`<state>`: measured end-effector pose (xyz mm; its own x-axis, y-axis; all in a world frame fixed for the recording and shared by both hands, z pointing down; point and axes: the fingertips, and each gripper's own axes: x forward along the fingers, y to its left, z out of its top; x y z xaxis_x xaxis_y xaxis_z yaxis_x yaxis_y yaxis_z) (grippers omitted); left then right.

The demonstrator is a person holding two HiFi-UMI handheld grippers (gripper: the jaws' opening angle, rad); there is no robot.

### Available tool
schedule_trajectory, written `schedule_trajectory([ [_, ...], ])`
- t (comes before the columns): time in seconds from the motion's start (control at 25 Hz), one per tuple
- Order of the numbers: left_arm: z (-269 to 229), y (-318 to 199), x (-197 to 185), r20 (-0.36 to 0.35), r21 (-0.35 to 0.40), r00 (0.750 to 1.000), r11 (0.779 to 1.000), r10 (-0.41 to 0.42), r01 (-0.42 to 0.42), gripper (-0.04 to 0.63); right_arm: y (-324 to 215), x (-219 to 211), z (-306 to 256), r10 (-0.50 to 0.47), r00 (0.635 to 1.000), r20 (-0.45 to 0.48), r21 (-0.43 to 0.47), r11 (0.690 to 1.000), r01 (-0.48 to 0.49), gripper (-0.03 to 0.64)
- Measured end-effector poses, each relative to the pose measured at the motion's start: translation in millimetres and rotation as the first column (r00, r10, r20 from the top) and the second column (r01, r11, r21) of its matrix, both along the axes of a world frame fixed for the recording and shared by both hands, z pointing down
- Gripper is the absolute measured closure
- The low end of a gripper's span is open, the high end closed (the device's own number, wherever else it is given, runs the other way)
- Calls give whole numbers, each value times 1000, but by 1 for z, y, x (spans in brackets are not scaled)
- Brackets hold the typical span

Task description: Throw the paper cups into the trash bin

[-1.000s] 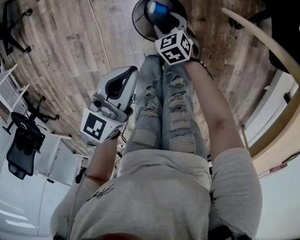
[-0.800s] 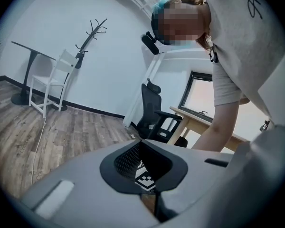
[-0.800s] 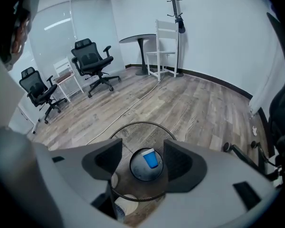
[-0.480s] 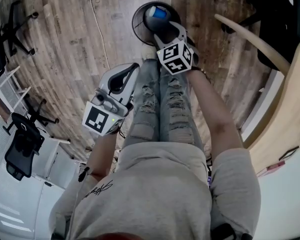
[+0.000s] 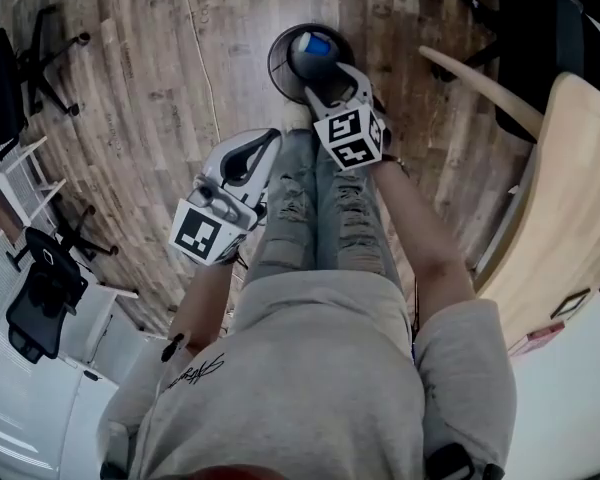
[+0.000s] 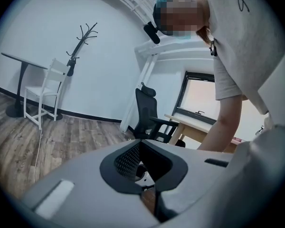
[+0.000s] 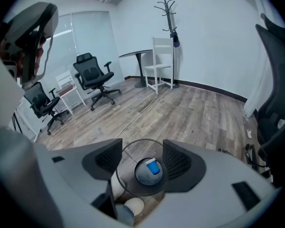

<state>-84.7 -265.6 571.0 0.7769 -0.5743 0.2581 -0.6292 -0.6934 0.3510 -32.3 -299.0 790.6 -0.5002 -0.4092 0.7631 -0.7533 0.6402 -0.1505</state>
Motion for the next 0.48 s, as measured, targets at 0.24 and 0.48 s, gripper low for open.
schedule_trajectory([
  [0.24,-17,-1,2,1,24,1000,1000,7,-7,592,-3,-1,-35,42,998,53,14,999,-43,348],
  [0.48,-31,-5,-2,-11,28,1000,1000,-6,7,592,-8,-7,-64,29,997,78,43,999,-32,350],
])
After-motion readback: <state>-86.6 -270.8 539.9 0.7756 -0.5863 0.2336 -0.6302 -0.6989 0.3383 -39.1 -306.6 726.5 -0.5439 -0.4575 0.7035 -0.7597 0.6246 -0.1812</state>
